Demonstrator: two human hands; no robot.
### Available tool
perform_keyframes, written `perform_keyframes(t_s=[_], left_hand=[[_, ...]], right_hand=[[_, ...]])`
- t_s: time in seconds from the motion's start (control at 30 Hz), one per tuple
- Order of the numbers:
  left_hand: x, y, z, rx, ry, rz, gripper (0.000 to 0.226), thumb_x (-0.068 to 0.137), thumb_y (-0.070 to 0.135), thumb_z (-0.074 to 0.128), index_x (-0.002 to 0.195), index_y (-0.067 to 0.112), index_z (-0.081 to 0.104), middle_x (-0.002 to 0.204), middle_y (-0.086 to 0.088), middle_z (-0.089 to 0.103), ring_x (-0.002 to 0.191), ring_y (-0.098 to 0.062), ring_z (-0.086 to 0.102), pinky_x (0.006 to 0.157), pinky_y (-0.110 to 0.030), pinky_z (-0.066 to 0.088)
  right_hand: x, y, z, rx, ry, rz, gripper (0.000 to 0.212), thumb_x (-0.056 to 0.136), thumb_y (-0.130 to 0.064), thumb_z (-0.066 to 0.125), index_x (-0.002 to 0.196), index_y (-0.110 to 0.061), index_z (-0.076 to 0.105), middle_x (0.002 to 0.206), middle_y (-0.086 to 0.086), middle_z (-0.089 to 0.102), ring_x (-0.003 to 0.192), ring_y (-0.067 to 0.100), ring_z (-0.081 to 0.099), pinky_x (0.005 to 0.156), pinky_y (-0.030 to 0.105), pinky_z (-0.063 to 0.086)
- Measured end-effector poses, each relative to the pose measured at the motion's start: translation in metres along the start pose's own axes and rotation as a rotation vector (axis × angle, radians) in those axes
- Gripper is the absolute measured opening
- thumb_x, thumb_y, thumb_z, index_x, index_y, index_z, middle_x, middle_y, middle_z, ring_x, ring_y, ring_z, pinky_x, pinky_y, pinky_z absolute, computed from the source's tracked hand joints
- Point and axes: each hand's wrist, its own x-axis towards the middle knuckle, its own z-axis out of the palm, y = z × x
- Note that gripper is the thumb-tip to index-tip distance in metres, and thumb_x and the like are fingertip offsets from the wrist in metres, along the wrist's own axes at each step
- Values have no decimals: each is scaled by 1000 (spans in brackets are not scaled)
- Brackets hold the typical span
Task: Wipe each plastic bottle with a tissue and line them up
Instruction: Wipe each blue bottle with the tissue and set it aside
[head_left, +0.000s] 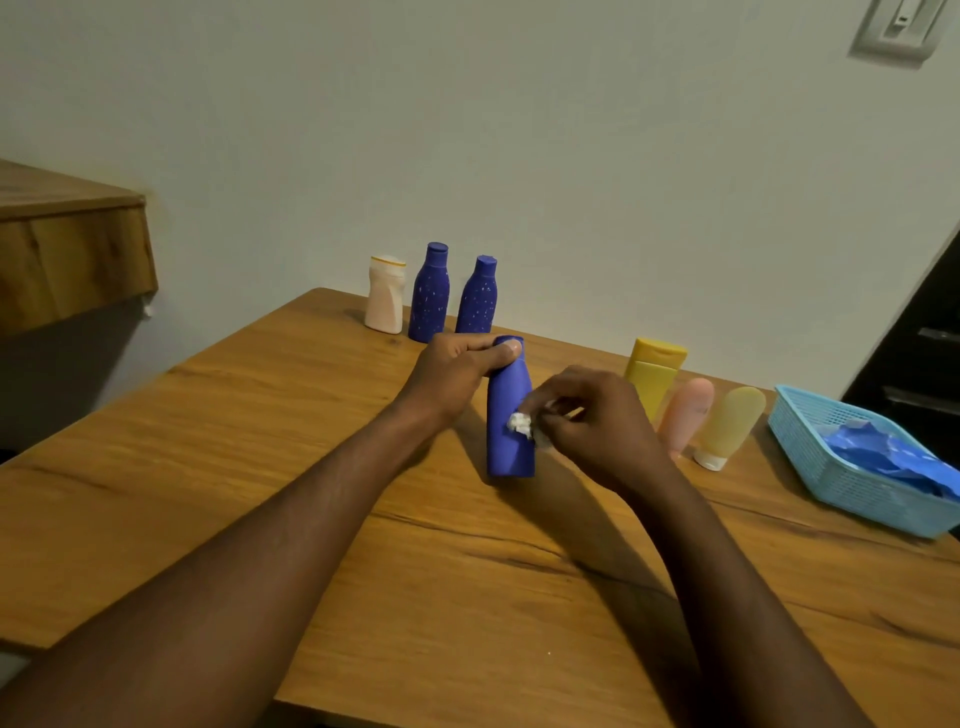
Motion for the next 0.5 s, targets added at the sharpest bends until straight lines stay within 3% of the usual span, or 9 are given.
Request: perform_keyframes(t_s=[0.07,0.17,0.3,0.4,0.5], left_hand=[[0,2,-4,-11,42,-5,25,103,29,62,108,9,76,104,-11,74,95,-20,68,75,-19,48],[1,2,-3,15,53,16,25,105,27,57,115,9,71,109,-13,71,99,-21,67,75,-19,46],[-3,3,4,18,31,63,30,106,24,54,136,21,58,114,2,65,100,-9,66,76,-17,48],[-3,6,7,24,23,134,29,107,20,52,136,26,57,112,5,64,95,-7,66,70,-10,51],[-2,8,7,23,13,200,24,107,17,52,128,25,61,118,0,65,100,-12,67,76,-14,55]], right_hand=[[0,1,1,3,-92,24,21,80,-4,69,89,-21,79,86,-8,72,79,11,66,71,29,56],[3,6,5,60,64,93,14,82,-9,71,87,-21,77,80,-9,72,75,11,66,69,34,58],[4,11,8,255,215,192,6,86,-15,74,90,-19,76,83,-4,73,77,18,71,72,49,61],[4,6,11,342,237,194,8,85,-19,77,93,-18,76,89,-4,74,81,18,72,75,50,61],[4,2,10,375,292,152,12,85,-21,78,96,-17,77,91,-4,76,85,19,72,78,50,61]])
